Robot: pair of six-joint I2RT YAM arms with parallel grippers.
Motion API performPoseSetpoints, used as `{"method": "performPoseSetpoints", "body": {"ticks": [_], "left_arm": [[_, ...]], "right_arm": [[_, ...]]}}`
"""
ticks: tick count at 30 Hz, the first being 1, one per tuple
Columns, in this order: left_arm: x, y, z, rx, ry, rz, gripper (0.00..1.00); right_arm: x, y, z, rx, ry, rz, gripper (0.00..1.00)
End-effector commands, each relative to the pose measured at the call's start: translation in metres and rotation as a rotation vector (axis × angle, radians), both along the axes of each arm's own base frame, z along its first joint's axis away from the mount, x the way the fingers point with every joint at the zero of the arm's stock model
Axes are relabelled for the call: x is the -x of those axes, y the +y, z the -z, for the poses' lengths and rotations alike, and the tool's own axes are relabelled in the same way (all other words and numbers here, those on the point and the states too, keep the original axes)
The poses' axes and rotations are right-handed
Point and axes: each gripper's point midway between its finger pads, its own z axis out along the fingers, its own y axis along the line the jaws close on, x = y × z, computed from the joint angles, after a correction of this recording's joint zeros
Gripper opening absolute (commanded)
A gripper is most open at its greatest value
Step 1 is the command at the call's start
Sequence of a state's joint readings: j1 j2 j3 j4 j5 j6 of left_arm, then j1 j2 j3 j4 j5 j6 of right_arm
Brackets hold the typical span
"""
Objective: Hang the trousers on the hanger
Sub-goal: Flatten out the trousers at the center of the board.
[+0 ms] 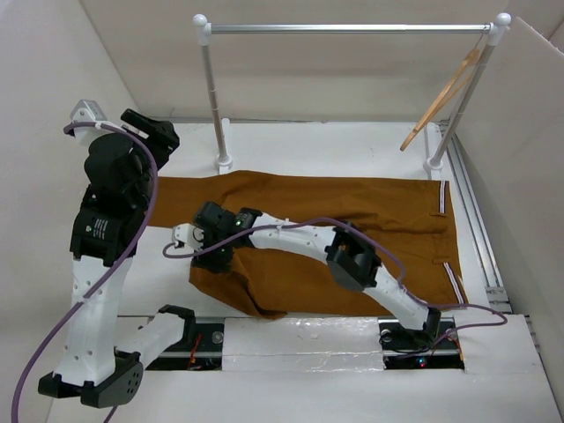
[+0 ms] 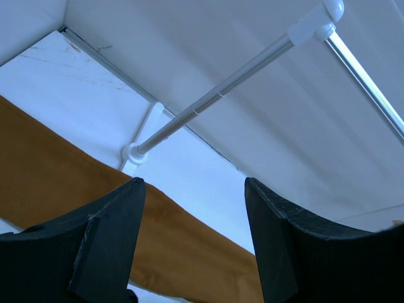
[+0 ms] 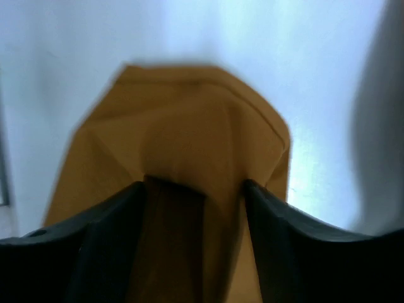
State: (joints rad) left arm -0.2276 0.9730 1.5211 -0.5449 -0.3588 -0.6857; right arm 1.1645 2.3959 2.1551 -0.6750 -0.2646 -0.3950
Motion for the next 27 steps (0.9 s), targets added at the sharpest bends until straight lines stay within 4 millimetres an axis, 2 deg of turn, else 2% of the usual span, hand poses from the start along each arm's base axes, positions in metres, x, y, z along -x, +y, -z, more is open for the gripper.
{"method": "performPoseSetpoints", "body": {"ticks": [1, 2, 3, 4, 5, 6, 7, 8, 9, 10, 11, 12, 13, 14, 15, 16, 17, 18, 19, 20, 21, 22, 23, 24, 26, 27], "left_arm": [[0.004, 0.0, -0.016, -0.02, -0.026, 0.015, 0.6], [0.003, -0.001, -0.014, -0.022, -0.02, 0.019, 0.6], [0.001, -0.002, -0.007, -0.029, -0.001, 0.023, 0.59], [-0.001, -0.004, -0.003, -0.034, 0.009, 0.034, 0.59], [-0.002, -0.004, -0.001, -0.041, 0.014, 0.035, 0.59], [-0.006, -0.007, 0.008, -0.048, 0.037, 0.045, 0.6], [-0.008, -0.007, 0.013, -0.055, 0.054, 0.048, 0.6], [-0.011, -0.008, 0.019, -0.068, 0.074, 0.054, 0.6], [-0.018, -0.014, 0.03, -0.082, 0.112, 0.078, 0.6], [-0.024, -0.016, 0.04, -0.099, 0.148, 0.091, 0.6], [-0.026, -0.016, 0.054, -0.118, 0.207, 0.095, 0.6], [-0.037, -0.019, 0.074, -0.135, 0.272, 0.101, 0.6], [-0.04, -0.021, 0.086, -0.148, 0.309, 0.111, 0.6], [-0.042, -0.023, 0.1, -0.158, 0.346, 0.123, 0.61], [-0.049, -0.025, 0.116, -0.166, 0.384, 0.134, 0.61], [-0.049, -0.027, 0.142, -0.173, 0.446, 0.142, 0.61], [-0.05, -0.028, 0.155, -0.172, 0.476, 0.146, 0.61], [-0.047, -0.031, 0.18, -0.167, 0.533, 0.165, 0.62], [-0.045, -0.034, 0.191, -0.154, 0.551, 0.175, 0.62], [-0.042, -0.04, 0.202, -0.147, 0.569, 0.201, 0.62], [-0.035, -0.047, 0.219, -0.142, 0.589, 0.229, 0.62], [-0.03, -0.054, 0.229, -0.134, 0.601, 0.242, 0.62], [-0.025, -0.063, 0.239, -0.131, 0.615, 0.267, 0.62], [-0.013, -0.071, 0.261, -0.1, 0.668, 0.313, 0.62], [-0.003, -0.078, 0.279, -0.05, 0.701, 0.343, 0.62], [0.008, -0.08, 0.291, -0.028, 0.72, 0.36, 0.61]], "right_arm": [[-0.007, 0.004, -0.019, -0.018, -0.02, 0.039, 0.6], [-0.014, 0.001, -0.021, -0.027, -0.013, 0.092, 0.45], [-0.017, 0.01, -0.034, -0.094, -0.022, 0.108, 0.05], [-0.023, 0.009, -0.062, -0.189, -0.018, 0.125, 0.0], [-0.014, -0.002, -0.07, -0.19, 0.015, 0.133, 0.0], [-0.029, 0.005, -0.103, -0.33, -0.011, 0.157, 0.0], [-0.034, -0.002, -0.126, -0.411, -0.01, 0.176, 0.0], [-0.027, -0.023, -0.154, -0.484, 0.028, 0.187, 0.0], [-0.049, -0.044, -0.159, -0.539, 0.056, 0.246, 0.0], [-0.061, -0.054, -0.197, -0.632, 0.023, 0.237, 0.0], [-0.06, -0.075, -0.178, -0.616, 0.112, 0.271, 0.0], [-0.071, -0.091, -0.212, -0.729, 0.095, 0.296, 0.0], [-0.103, -0.122, -0.208, -0.738, 0.097, 0.383, 0.0], [-0.113, -0.137, -0.197, -0.734, 0.141, 0.429, 0.0], [-0.122, -0.151, -0.162, -0.682, 0.185, 0.491, 0.0], [-0.142, -0.171, -0.143, -0.649, 0.204, 0.555, 0.04], [-0.151, -0.182, -0.126, -0.607, 0.206, 0.588, 0.06], [-0.153, -0.198, -0.096, -0.524, 0.239, 0.653, 0.09], [-0.158, -0.212, -0.079, -0.482, 0.246, 0.704, 0.14], [-0.167, -0.23, -0.07, -0.463, 0.237, 0.754, 0.2], [-0.167, -0.238, -0.065, -0.455, 0.236, 0.775, 0.32], [-0.16, -0.249, -0.056, -0.434, 0.243, 0.801, 0.43], [-0.159, -0.253, -0.055, -0.428, 0.231, 0.811, 0.57], [-0.152, -0.26, -0.046, -0.379, 0.247, 0.828, 0.62], [-0.153, -0.264, -0.052, -0.339, 0.2, 0.825, 0.67], [-0.147, -0.264, -0.053, -0.314, 0.202, 0.818, 0.67]]}}
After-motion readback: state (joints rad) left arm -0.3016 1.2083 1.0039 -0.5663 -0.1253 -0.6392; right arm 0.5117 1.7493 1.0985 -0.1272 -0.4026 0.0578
